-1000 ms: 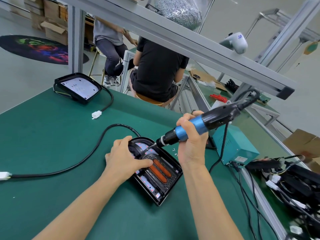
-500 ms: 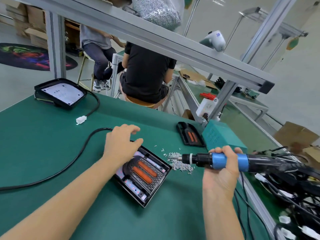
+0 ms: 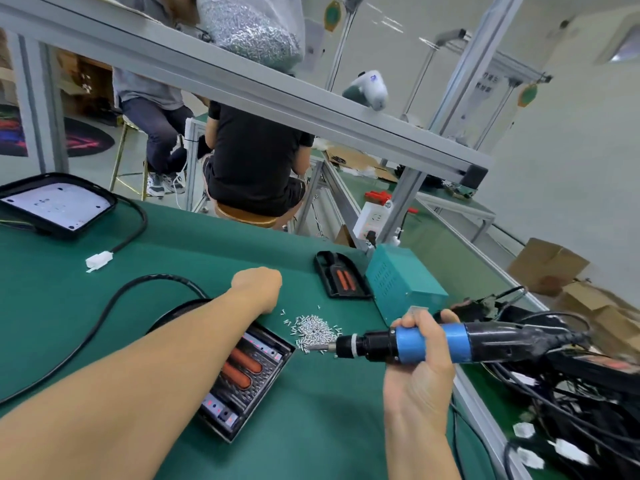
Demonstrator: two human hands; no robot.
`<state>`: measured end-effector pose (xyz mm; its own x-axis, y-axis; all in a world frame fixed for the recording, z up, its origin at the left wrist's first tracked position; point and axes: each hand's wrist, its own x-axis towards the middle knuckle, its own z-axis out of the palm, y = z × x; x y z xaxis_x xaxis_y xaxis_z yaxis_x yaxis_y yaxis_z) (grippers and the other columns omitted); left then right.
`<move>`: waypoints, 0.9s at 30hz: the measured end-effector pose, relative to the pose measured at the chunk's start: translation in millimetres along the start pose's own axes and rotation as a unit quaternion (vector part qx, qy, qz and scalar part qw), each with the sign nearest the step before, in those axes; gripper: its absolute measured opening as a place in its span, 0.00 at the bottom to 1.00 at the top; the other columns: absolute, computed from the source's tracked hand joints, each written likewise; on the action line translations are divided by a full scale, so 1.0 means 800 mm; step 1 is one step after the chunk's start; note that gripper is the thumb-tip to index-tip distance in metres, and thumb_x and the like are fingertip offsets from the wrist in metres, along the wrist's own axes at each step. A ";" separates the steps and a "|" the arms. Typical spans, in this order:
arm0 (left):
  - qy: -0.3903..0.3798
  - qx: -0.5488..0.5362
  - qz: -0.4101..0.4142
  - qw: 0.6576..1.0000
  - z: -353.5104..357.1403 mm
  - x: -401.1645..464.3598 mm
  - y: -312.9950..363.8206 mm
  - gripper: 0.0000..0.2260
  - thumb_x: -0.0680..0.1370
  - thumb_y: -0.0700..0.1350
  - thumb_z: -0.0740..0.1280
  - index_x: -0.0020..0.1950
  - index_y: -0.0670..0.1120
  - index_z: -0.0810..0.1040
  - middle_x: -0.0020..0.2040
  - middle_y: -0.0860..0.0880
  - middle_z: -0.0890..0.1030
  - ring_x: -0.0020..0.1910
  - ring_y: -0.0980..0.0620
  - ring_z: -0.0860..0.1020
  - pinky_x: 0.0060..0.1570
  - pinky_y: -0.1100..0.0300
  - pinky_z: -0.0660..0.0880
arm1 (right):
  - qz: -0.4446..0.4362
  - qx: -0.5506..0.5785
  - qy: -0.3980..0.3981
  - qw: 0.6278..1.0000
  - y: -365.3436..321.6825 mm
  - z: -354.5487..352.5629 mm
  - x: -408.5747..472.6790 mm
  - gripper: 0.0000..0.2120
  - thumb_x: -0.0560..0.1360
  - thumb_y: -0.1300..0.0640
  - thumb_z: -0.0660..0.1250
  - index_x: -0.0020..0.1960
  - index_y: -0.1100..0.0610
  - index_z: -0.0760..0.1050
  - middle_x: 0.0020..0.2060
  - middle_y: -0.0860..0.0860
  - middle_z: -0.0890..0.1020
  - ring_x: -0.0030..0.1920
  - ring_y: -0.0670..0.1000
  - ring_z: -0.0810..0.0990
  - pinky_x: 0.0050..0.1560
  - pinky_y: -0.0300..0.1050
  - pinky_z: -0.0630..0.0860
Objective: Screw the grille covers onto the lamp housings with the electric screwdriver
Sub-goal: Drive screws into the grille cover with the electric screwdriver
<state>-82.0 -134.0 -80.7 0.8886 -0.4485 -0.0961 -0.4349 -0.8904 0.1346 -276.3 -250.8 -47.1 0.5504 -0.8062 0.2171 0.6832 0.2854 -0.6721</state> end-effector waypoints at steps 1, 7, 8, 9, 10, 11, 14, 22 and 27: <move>0.008 0.012 0.001 1.000 0.001 -0.001 0.004 0.08 0.75 0.36 0.64 0.52 0.44 0.78 0.55 0.45 0.79 0.47 0.45 0.77 0.41 0.56 0.71 | 0.001 -0.002 0.004 1.000 -0.001 -0.001 0.001 0.14 0.75 0.68 0.64 0.47 0.48 0.72 0.33 0.49 0.74 0.33 0.46 0.76 0.40 0.38 0.77; 0.030 0.034 0.004 0.999 0.007 -0.001 0.013 0.11 0.74 0.30 0.60 0.54 0.39 0.75 0.55 0.42 0.78 0.53 0.42 0.78 0.42 0.55 0.69 | 0.011 0.013 0.019 1.000 -0.002 -0.003 0.002 0.15 0.67 0.64 0.69 0.49 0.49 0.72 0.32 0.48 0.76 0.32 0.46 0.77 0.40 0.38 0.78; 0.027 0.033 0.001 0.999 0.006 -0.001 0.014 0.12 0.74 0.30 0.60 0.54 0.39 0.75 0.56 0.42 0.78 0.54 0.42 0.78 0.42 0.55 0.69 | 0.014 0.016 0.024 0.999 -0.002 -0.003 0.002 0.16 0.66 0.64 0.69 0.49 0.50 0.72 0.32 0.48 0.76 0.32 0.47 0.77 0.39 0.38 0.79; 0.021 0.031 -0.003 0.999 0.006 -0.002 0.015 0.12 0.74 0.30 0.60 0.55 0.39 0.75 0.56 0.42 0.78 0.54 0.42 0.78 0.43 0.55 0.69 | 0.015 0.017 0.027 0.999 -0.002 -0.004 0.002 0.16 0.66 0.64 0.69 0.49 0.50 0.71 0.32 0.48 0.76 0.33 0.47 0.77 0.39 0.38 0.79; 0.014 0.030 -0.009 0.999 0.006 -0.002 0.016 0.12 0.74 0.31 0.60 0.55 0.39 0.75 0.56 0.43 0.78 0.54 0.42 0.78 0.43 0.56 0.69 | 0.015 0.017 0.028 0.999 -0.002 -0.005 0.002 0.16 0.66 0.63 0.69 0.49 0.50 0.71 0.31 0.48 0.76 0.33 0.47 0.77 0.39 0.38 0.78; 0.005 0.030 -0.015 0.999 0.006 -0.003 0.016 0.12 0.74 0.31 0.60 0.54 0.40 0.75 0.56 0.43 0.78 0.53 0.43 0.78 0.43 0.56 0.69 | 0.015 0.017 0.028 0.999 -0.002 -0.005 0.002 0.16 0.65 0.63 0.69 0.49 0.50 0.71 0.31 0.48 0.76 0.32 0.47 0.77 0.39 0.38 0.78; -0.022 0.042 -0.020 0.999 0.005 -0.007 0.016 0.11 0.74 0.31 0.60 0.54 0.40 0.75 0.54 0.45 0.79 0.48 0.44 0.77 0.41 0.58 0.68 | 0.015 0.017 0.026 0.999 -0.004 -0.007 0.001 0.17 0.64 0.63 0.69 0.49 0.49 0.71 0.30 0.48 0.76 0.32 0.46 0.76 0.39 0.38 0.78; 0.084 -0.258 0.009 0.963 -0.019 -0.016 0.009 0.07 0.72 0.34 0.63 0.40 0.42 0.80 0.41 0.43 0.82 0.41 0.44 0.79 0.44 0.55 0.78 | 0.009 0.009 0.027 1.000 -0.019 -0.008 0.004 0.14 0.75 0.68 0.64 0.49 0.49 0.71 0.33 0.48 0.74 0.33 0.46 0.76 0.44 0.41 0.77; 0.062 -0.536 0.054 0.840 -0.022 -0.071 -0.018 0.06 0.71 0.32 0.71 0.38 0.42 0.83 0.31 0.46 0.81 0.29 0.53 0.76 0.33 0.63 0.76 | 0.022 0.063 0.012 0.998 -0.026 0.003 0.001 0.14 0.75 0.68 0.64 0.47 0.48 0.73 0.35 0.47 0.74 0.33 0.46 0.77 0.45 0.42 0.77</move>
<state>-123.4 -94.6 -59.9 0.8896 -0.4516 0.0677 -0.1910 -0.2333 0.9535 -289.0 -256.3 -31.6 0.5706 -0.8029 0.1724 0.7148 0.3823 -0.5857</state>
